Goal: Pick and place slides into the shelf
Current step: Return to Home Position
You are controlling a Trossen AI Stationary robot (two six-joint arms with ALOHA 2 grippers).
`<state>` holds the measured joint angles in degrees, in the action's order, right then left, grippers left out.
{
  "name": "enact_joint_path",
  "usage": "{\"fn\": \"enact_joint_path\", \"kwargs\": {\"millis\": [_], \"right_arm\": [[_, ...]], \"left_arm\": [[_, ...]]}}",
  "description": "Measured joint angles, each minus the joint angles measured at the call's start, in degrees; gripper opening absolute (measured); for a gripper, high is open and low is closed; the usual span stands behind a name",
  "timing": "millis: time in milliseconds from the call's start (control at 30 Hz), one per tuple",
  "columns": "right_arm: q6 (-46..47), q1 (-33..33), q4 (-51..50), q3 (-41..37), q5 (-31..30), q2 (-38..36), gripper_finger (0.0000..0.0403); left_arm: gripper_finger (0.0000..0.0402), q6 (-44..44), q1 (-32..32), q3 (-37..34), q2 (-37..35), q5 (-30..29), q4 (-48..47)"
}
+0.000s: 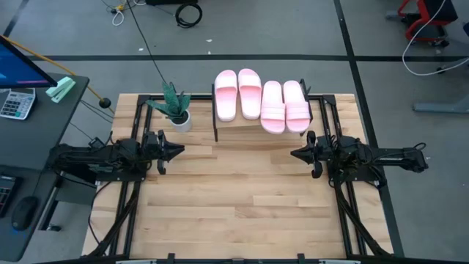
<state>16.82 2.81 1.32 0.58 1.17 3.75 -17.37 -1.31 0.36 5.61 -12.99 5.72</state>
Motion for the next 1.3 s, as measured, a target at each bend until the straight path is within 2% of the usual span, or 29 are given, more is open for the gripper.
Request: {"fn": "enact_joint_path", "kwargs": {"millis": [1300], "right_arm": [[0.0,0.0,0.0,0.0,0.0,0.0,0.0014]], "left_arm": [[0.0061,0.0,0.0,0.0,0.0,0.0,0.0]]}}
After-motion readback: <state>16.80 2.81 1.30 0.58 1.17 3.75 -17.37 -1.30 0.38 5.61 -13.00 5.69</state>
